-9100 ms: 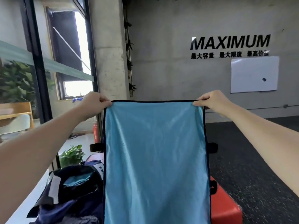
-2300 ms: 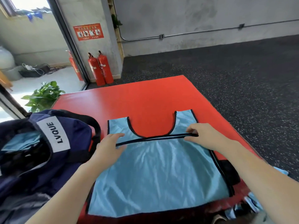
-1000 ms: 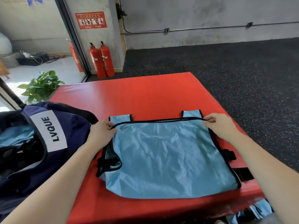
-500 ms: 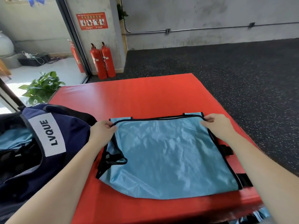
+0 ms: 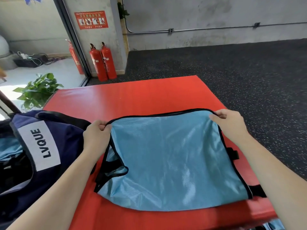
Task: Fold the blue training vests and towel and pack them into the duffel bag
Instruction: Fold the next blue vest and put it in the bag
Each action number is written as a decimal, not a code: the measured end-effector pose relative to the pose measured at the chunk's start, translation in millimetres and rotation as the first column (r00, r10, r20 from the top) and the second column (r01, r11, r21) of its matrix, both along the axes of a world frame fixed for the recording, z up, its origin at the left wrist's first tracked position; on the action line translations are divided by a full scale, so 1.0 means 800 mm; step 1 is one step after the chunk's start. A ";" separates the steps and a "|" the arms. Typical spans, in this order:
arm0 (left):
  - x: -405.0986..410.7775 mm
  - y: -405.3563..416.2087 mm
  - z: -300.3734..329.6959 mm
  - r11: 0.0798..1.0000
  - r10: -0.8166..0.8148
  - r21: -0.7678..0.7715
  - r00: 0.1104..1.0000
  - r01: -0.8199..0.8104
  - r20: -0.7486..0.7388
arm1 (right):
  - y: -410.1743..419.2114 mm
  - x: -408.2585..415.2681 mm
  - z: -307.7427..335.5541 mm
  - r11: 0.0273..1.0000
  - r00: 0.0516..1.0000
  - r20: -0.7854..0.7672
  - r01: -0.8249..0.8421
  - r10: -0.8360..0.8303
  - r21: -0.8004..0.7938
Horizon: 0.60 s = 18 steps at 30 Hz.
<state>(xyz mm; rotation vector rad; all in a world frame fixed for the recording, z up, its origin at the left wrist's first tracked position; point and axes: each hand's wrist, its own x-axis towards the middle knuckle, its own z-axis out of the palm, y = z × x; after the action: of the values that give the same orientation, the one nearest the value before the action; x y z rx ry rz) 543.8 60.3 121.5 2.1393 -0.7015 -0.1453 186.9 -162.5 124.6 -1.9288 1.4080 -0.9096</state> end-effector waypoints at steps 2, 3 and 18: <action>0.001 -0.006 -0.001 1.000 -0.004 0.002 1.000 0.004 0.003 | -0.005 0.003 -0.004 1.000 1.000 0.005 0.006 -0.006 0.007; 0.002 -0.009 -0.003 1.000 -0.012 0.007 1.000 0.012 0.002 | -0.008 0.004 -0.008 1.000 1.000 0.005 0.010 -0.010 0.017; -0.105 0.014 0.002 0.908 -0.414 0.203 0.861 0.367 0.294 | 0.092 0.055 -0.018 0.956 0.855 -0.451 -0.295 0.258 -0.011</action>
<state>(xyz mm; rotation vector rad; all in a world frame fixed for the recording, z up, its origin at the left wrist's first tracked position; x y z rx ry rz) 459.9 71.4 122.9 2.1500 -1.3639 -0.0502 230.9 -89.0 109.8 -2.4342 1.2905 -0.4034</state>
